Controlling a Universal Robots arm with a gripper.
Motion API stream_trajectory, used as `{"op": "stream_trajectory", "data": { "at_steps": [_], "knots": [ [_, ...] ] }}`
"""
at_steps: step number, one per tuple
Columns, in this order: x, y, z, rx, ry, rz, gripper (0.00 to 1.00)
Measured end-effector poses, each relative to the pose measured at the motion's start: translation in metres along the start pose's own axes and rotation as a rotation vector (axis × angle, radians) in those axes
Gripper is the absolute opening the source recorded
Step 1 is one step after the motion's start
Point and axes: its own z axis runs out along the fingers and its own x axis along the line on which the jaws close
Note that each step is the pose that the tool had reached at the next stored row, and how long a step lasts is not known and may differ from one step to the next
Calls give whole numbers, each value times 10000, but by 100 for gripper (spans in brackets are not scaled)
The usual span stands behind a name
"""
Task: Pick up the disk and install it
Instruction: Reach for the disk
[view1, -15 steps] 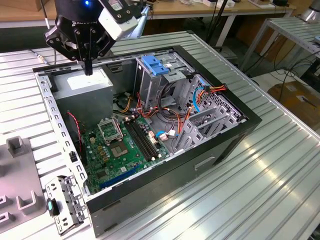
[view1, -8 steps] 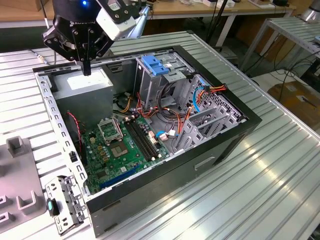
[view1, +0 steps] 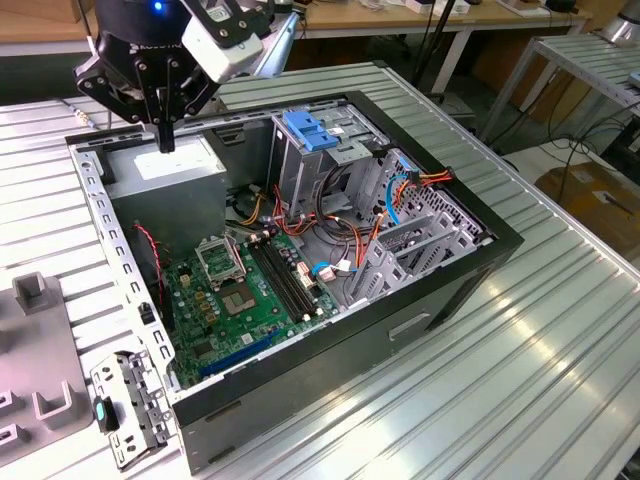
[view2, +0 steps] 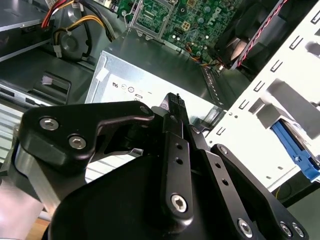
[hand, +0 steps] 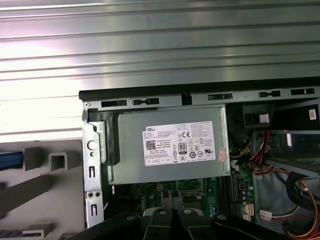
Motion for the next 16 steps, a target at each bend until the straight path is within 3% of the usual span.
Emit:
{"op": "stream_trajectory", "data": {
  "at_steps": [16],
  "knots": [
    [123, -9, -3, 0, 0, 1, 11]
  ]
}}
